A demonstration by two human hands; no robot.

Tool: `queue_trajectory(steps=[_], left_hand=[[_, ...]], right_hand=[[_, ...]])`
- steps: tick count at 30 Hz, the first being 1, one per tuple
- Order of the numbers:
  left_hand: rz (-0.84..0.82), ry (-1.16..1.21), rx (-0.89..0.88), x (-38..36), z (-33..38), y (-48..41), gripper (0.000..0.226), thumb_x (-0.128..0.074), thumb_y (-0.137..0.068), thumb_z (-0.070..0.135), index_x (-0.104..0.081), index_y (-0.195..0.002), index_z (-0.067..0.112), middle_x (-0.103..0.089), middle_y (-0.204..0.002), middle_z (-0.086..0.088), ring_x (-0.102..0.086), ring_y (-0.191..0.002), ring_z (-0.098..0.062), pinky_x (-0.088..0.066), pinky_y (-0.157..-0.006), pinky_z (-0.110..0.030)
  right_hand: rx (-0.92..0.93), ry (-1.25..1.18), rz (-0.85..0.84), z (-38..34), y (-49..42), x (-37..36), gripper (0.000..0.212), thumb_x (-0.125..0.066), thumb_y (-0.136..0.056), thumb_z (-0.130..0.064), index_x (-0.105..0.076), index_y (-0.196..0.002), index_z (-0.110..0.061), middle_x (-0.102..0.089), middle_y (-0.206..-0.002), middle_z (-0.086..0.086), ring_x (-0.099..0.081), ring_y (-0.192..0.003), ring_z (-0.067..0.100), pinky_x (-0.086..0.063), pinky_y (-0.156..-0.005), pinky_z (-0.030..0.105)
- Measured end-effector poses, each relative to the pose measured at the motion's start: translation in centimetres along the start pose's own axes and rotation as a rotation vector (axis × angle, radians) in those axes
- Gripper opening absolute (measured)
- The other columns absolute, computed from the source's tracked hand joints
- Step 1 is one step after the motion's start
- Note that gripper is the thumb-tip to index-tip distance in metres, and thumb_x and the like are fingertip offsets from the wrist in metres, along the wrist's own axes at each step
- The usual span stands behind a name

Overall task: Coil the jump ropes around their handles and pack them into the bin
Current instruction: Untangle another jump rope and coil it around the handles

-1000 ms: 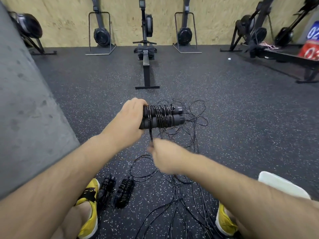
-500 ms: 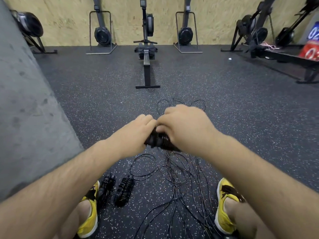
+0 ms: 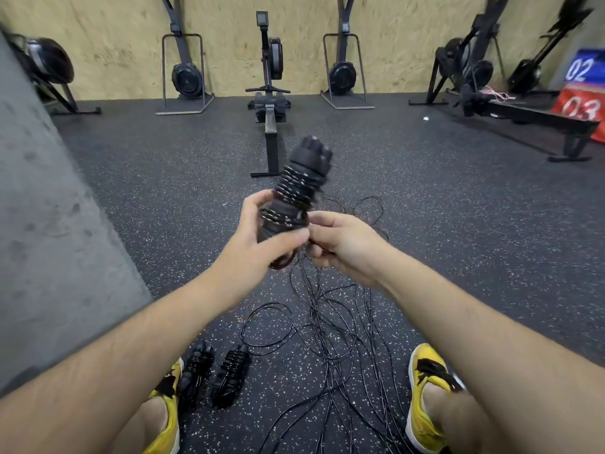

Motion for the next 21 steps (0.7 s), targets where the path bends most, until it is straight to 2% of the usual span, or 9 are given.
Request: queue_trajectory(steps=[2, 5, 7, 9, 11, 13, 17, 19, 21], left_hand=[[0.074, 0.062, 0.038, 0.6, -0.5, -0.4, 0.063, -0.078, -0.071, 0.042, -0.045, -0.122, 0.024, -0.066, -0.091, -0.008, -0.055, -0.075, -0.03, -0.047, -0.06, -0.04], [0.133, 0.109, 0.087, 1.0, -0.9, -0.6, 0.071, -0.079, -0.067, 0.047, -0.052, -0.122, 0.012, -0.07, -0.097, -0.012, -0.064, -0.079, -0.031, -0.053, -0.073, -0.045], [0.166, 0.172, 0.082, 1.4, -0.7, -0.7, 0.073, -0.08, -0.066, 0.044, -0.056, -0.123, 0.005, -0.07, -0.109, -0.016, -0.068, -0.094, -0.03, -0.056, -0.083, -0.046], [0.205, 0.194, 0.065, 2.0, -0.3, -0.8, 0.068, -0.081, -0.072, 0.039, -0.055, -0.128, 0.011, -0.069, -0.118, -0.013, -0.068, -0.108, -0.031, -0.056, -0.092, -0.047], [0.223, 0.22, 0.045, 2.4, 0.1, -0.8, 0.055, -0.074, -0.089, 0.026, -0.046, -0.136, 0.021, -0.068, -0.123, -0.006, -0.068, -0.111, -0.025, -0.056, -0.093, -0.045], [0.198, 0.243, 0.02, 2.4, 0.8, -0.8, 0.046, -0.061, -0.099, 0.018, -0.042, -0.139, 0.029, -0.068, -0.123, 0.001, -0.068, -0.108, -0.021, -0.056, -0.089, -0.041], [0.163, 0.299, 0.007, 2.1, 1.7, -0.4, 0.054, -0.06, -0.093, 0.035, -0.041, -0.143, 0.036, -0.064, -0.134, 0.001, -0.066, -0.116, -0.02, -0.058, -0.09, -0.039], [0.134, 0.324, 0.01, 1.9, 1.8, -0.3, 0.057, -0.057, -0.094, 0.037, -0.036, -0.147, 0.042, -0.06, -0.14, 0.003, -0.064, -0.122, -0.021, -0.057, -0.091, -0.042], [0.103, 0.354, -0.005, 1.6, 2.1, -0.2, 0.05, -0.049, -0.101, 0.032, -0.035, -0.147, 0.046, -0.058, -0.142, 0.007, -0.064, -0.12, -0.019, -0.057, -0.086, -0.037]], right_hand=[[0.062, 0.145, 0.127, 0.0, 0.0, -0.5, 0.017, -0.049, -0.103, -0.009, -0.066, -0.1, -0.012, -0.056, -0.054, -0.01, -0.047, -0.048, 0.01, -0.039, -0.046, 0.024], [0.169, 0.565, 0.228, -0.8, 0.6, -1.2, 0.027, -0.047, -0.104, -0.022, -0.065, -0.083, -0.021, -0.059, -0.053, -0.014, -0.053, -0.053, 0.014, -0.046, -0.06, 0.033], [0.264, 0.766, 0.237, -1.6, 1.2, -2.0, 0.025, -0.045, -0.103, -0.026, -0.066, -0.091, -0.018, -0.07, -0.075, -0.011, -0.062, -0.072, 0.015, -0.051, -0.073, 0.036], [0.381, 0.869, 0.237, -2.5, 1.9, -2.8, 0.024, -0.043, -0.102, -0.032, -0.063, -0.102, -0.018, -0.069, -0.091, -0.005, -0.062, -0.085, 0.014, -0.05, -0.081, 0.041], [0.429, 0.863, 0.234, -3.0, 2.5, -2.8, 0.032, -0.043, -0.101, -0.045, -0.052, -0.124, -0.026, -0.063, -0.099, -0.014, -0.058, -0.089, 0.005, -0.05, -0.084, 0.035], [0.482, 0.898, 0.223, -3.7, 3.4, -2.9, 0.046, -0.044, -0.098, -0.054, -0.039, -0.138, -0.031, -0.054, -0.095, -0.019, -0.053, -0.082, 0.002, -0.048, -0.08, 0.029], [0.633, 1.146, 0.102, -5.6, 5.1, -4.5, 0.052, -0.044, -0.098, -0.056, -0.044, -0.139, -0.025, -0.048, -0.095, -0.02, -0.048, -0.087, -0.008, -0.038, -0.076, 0.01], [0.633, 1.144, 0.054, -5.8, 5.0, -4.6, 0.051, -0.048, -0.099, -0.049, -0.044, -0.142, -0.022, -0.045, -0.094, -0.025, -0.048, -0.086, -0.009, -0.037, -0.076, 0.007], [0.644, 1.105, 0.046, -5.9, 4.8, -4.4, 0.048, -0.051, -0.1, -0.041, -0.045, -0.143, -0.019, -0.046, -0.092, -0.024, -0.049, -0.083, -0.006, -0.037, -0.077, 0.008]])
Point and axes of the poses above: each hand's wrist, its own y-axis away from the middle knuckle, its own x-axis out of the back of the hand, z = x × y, the point moved 10 cm from there along -y, towards the middle knuckle
